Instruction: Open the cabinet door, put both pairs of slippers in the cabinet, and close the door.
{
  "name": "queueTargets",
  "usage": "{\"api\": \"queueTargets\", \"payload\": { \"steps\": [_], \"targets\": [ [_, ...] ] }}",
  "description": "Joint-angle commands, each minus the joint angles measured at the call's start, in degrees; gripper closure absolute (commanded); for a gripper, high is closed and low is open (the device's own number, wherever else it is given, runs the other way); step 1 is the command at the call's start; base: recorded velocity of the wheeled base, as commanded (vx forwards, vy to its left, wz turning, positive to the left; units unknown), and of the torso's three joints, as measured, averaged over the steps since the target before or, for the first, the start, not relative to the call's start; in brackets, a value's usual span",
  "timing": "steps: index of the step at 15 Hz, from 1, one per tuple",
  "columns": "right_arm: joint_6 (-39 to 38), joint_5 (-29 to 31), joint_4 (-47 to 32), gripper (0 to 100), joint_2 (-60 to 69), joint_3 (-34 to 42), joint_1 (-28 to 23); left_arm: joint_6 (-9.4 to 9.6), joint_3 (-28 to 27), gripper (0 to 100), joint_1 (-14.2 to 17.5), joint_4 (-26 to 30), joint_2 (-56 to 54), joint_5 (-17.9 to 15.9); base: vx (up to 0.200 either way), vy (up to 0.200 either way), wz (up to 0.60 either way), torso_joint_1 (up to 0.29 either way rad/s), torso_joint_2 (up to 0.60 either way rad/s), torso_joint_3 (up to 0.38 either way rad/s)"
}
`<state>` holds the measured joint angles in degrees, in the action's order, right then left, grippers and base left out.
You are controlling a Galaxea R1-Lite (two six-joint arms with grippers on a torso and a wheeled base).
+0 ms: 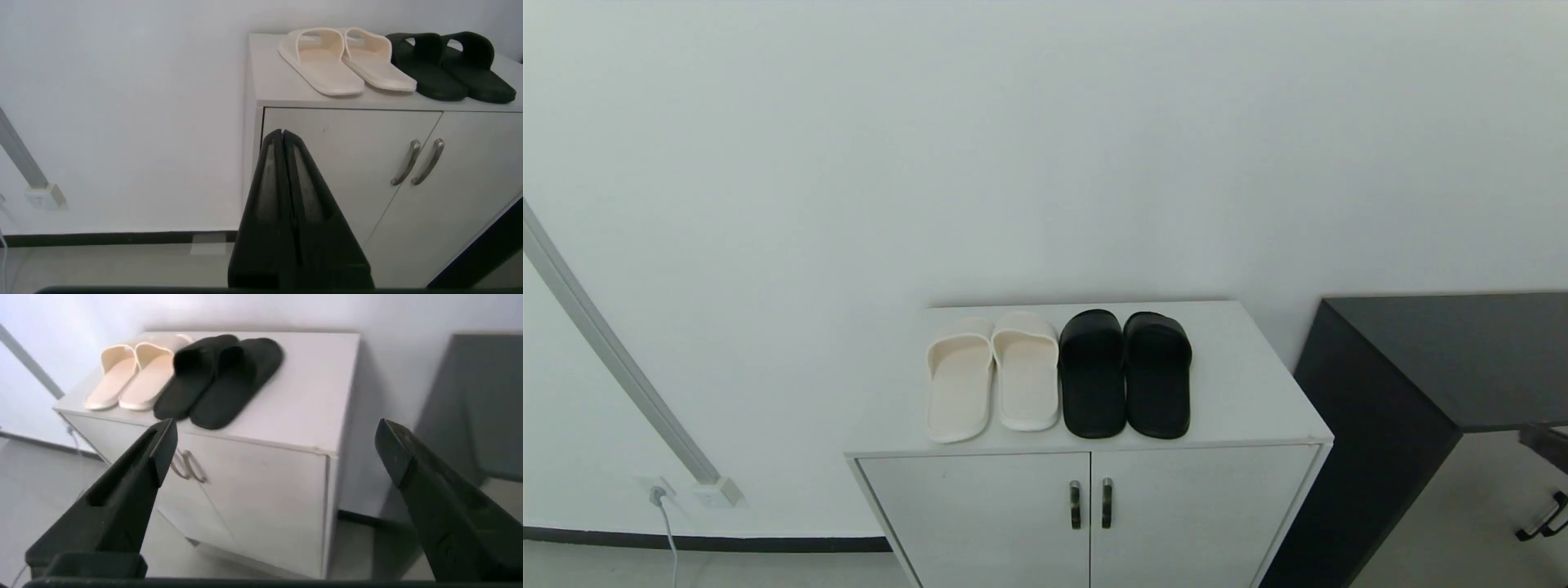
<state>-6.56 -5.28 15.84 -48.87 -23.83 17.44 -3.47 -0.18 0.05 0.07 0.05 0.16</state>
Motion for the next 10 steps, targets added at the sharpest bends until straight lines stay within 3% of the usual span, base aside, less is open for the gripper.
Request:
{"api": "queueTargets", "payload": {
  "steps": [1, 5, 10],
  "targets": [
    [-3.5, 11.7, 8.4, 0, -18.5, -4.7, 16.0, -0.13, 0.0, 100, 0.0, 0.0, 0.0, 0.0, 0.000, 0.000, 0.00, 0.000, 0.00, 0.000],
    [-5.3, 20.2, 17.2, 0, -32.4, -10.2, 25.4, -0.22, 0.0, 100, 0.0, 0.0, 0.0, 0.0, 0.000, 0.000, 0.00, 0.000, 0.00, 0.000],
    [-6.7, 28.6, 20.6, 0, -46.0, -20.3, 30.5, -0.22, 0.0, 100, 0.0, 0.0, 0.0, 0.0, 0.000, 0.000, 0.00, 0.000, 0.00, 0.000]
  ]
}}
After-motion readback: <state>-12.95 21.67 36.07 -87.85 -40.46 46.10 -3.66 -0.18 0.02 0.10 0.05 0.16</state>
